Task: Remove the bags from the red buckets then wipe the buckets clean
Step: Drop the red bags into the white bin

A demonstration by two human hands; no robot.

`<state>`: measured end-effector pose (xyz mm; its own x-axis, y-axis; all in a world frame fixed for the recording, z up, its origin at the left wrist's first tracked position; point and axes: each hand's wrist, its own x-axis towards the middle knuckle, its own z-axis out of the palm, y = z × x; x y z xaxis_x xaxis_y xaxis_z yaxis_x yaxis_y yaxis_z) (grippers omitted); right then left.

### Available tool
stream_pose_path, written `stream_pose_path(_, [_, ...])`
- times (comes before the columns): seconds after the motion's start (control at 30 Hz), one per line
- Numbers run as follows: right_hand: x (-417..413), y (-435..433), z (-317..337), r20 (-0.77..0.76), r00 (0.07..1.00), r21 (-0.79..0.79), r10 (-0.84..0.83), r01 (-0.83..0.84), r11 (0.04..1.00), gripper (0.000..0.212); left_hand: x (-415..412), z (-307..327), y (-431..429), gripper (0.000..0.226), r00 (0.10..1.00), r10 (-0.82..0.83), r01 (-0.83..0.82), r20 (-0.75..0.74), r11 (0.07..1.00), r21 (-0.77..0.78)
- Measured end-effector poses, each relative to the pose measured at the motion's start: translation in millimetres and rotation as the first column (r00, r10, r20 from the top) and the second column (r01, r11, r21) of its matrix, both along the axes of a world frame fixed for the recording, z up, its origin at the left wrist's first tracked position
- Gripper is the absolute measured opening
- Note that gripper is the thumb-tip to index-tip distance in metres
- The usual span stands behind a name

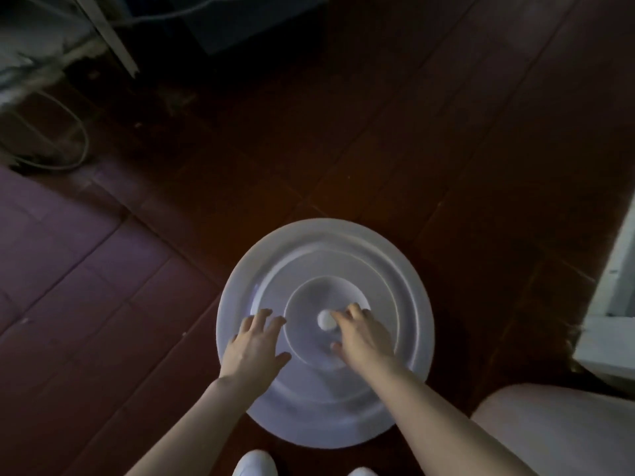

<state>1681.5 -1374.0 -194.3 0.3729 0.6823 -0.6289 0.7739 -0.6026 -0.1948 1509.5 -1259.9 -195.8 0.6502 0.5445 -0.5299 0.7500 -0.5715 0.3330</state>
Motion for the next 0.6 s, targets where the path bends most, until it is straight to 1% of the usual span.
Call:
stream_pose_path(0.1, [0,7,-63,0.044,0.998,-0.019,0.037,-0.036,0.999,0.057,2,-62,3,0.069,1.000,-0.015,0.015,0.010,0.999,0.036])
stream_pose_path(0.17, [-1,10,-91,0.056,0.996,-0.031,0.066,-0.065,0.997,0.055,2,-91,3,0.074,1.000,-0.025,0.025,0.010,0.997,0.072])
stream_pose_path(0.23, [-2,13,-108,0.079,0.989,-0.009,0.122,-0.122,0.993,0.047,2,-109,1,0.077,0.999,-0.025,0.022,0.025,0.994,0.108])
stream_pose_path(0.3, [-2,14,-117,0.100,0.981,0.036,0.165,-0.170,0.985,0.033,0,-118,-4,0.079,0.999,-0.019,0.013,0.048,0.992,0.126])
stream_pose_path(0.37, [-1,15,-118,0.103,0.976,0.064,0.192,-0.199,0.978,0.023,-1,-120,-5,0.079,0.998,-0.020,0.012,0.058,0.991,0.136])
stream_pose_path(0.47, [0,15,-105,0.120,0.973,0.073,0.197,-0.207,0.976,0.021,-6,-110,-2,0.075,0.996,-0.028,0.017,0.082,0.992,0.127])
stream_pose_path(0.53, [0,14,-84,0.138,0.976,0.094,0.171,-0.185,0.978,0.020,-13,-89,3,0.073,0.995,-0.029,0.016,0.097,0.992,0.128])
stream_pose_path(0.6, [-3,13,-50,0.143,0.978,0.129,0.151,-0.170,0.977,0.017,-21,-55,4,0.072,0.991,-0.029,0.010,0.128,0.990,0.143])
